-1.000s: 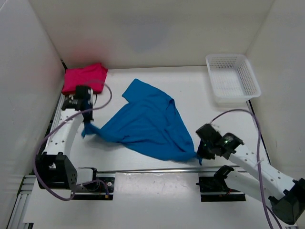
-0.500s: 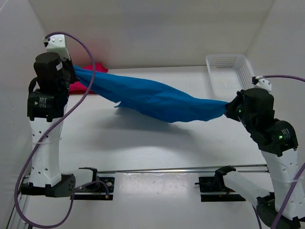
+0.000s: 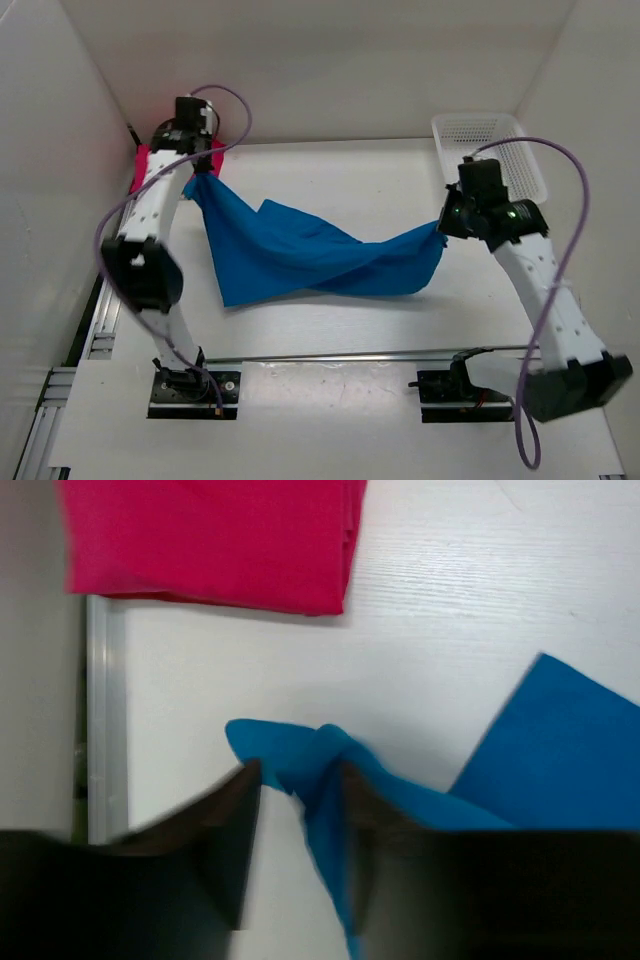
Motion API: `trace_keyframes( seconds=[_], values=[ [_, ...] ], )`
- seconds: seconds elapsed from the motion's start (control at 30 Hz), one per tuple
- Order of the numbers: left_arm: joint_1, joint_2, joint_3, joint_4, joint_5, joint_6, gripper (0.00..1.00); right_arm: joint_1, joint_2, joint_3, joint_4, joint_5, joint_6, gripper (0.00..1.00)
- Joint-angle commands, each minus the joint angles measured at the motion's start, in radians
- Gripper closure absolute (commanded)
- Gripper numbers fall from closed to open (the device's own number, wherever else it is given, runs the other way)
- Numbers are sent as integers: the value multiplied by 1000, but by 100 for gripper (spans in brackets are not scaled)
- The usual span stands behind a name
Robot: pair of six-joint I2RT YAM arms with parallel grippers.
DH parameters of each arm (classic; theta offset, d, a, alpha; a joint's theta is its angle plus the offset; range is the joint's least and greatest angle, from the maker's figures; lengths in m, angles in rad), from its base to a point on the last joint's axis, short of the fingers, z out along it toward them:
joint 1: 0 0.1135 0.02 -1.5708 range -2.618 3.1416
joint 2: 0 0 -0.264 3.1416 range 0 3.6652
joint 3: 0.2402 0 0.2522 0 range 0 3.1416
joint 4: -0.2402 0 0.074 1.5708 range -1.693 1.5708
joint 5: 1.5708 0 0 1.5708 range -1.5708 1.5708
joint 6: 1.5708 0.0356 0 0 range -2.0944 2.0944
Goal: Fold and stack the t-shirts
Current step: Flatten out the tshirt
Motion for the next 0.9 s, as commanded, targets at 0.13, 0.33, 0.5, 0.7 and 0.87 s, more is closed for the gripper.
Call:
trace_keyframes(
  seconds=[0.13, 0.33, 0.5, 0.7, 0.87],
  values=[
    [-1, 360, 267, -107, 0, -2, 0, -31, 287, -33, 167, -193, -39, 100],
    [-34, -25, -96, -98, 204, -2, 0, -31, 327, -86, 216, -227, -30, 100],
    [-131, -119, -567, -233, 259, -2, 0, -10, 316, -137, 227, -205, -30, 100],
    [-145, -102, -728, -55, 278, -2, 0, 24, 306, -146, 227, -176, -30, 100],
    [-145, -23, -719, -9, 319, -2, 0, 24, 274, -190, 227, -164, -19, 100]
  ],
)
